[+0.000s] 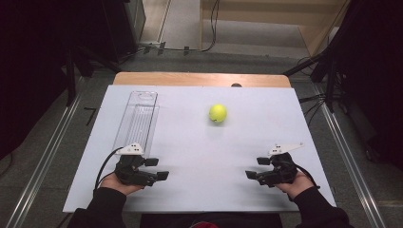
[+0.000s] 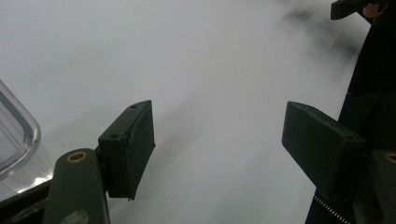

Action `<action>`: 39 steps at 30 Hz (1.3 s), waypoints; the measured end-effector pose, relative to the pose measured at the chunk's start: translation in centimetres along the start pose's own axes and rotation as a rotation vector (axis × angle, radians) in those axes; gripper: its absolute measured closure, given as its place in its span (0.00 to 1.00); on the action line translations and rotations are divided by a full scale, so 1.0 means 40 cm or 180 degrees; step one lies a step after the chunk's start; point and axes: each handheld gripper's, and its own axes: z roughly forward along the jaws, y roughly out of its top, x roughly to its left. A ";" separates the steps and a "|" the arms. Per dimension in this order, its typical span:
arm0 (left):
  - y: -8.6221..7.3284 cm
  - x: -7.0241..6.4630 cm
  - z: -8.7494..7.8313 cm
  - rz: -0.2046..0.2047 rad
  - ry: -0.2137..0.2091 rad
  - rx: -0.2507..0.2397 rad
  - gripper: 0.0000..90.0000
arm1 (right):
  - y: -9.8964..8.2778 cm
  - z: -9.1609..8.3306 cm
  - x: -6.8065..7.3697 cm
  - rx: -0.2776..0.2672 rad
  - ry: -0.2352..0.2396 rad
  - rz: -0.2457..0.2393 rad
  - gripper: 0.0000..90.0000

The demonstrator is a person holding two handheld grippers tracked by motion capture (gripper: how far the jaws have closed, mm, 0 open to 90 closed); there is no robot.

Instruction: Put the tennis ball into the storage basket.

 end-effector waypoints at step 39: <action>0.072 -0.046 0.050 -0.0069 0.0108 0.0067 0.26 | -0.001 -0.003 0.000 -0.0007 -0.0034 -0.0001 0.23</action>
